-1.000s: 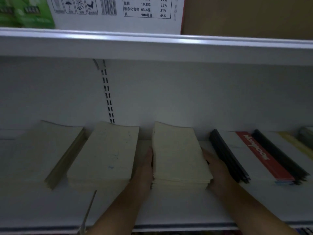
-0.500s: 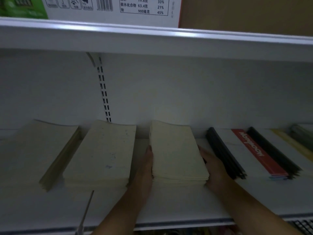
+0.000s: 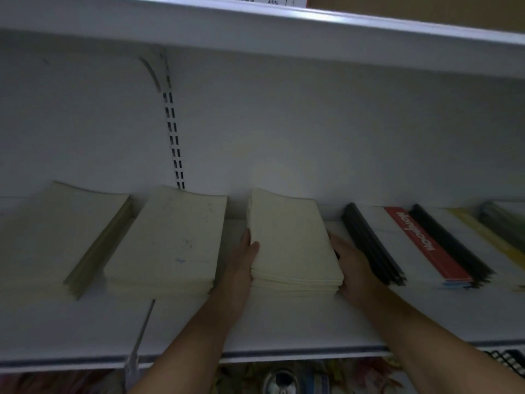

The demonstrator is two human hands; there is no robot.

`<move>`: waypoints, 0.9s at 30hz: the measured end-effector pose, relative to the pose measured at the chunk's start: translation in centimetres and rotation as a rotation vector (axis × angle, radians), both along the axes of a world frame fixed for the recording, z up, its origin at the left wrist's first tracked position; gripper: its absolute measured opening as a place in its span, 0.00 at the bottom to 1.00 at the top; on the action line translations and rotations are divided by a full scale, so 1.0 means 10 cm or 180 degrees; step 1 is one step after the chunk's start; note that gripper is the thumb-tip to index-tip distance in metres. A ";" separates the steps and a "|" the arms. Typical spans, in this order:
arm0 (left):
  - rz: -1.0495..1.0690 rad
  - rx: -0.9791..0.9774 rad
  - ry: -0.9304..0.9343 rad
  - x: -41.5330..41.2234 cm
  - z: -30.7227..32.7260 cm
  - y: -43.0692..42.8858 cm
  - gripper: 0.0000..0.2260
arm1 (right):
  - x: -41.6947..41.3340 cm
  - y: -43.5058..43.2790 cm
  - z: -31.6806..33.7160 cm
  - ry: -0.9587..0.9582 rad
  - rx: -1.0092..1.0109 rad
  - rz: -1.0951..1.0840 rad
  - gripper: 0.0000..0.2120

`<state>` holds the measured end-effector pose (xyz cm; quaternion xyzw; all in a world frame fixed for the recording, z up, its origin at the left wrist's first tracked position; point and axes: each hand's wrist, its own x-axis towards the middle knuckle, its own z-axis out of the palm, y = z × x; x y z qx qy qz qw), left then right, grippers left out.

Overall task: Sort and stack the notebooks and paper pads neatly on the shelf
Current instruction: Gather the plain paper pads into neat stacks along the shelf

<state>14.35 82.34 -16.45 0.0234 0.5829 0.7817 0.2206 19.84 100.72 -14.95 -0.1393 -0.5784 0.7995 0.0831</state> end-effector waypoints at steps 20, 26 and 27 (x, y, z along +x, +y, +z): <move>-0.0105 -0.0631 0.1705 1.16 0.77 1.09 0.17 | 0.58 1.33 0.47 0.0003 0.3349 -0.0604 0.14; -0.0250 -0.1497 0.0303 0.78 0.36 2.14 0.07 | 0.55 1.96 0.19 -0.1007 0.4072 -0.0070 0.29; -0.0202 -0.1500 0.0144 0.75 0.35 2.22 0.07 | 0.56 1.96 0.15 -0.0946 0.3850 -0.0035 0.32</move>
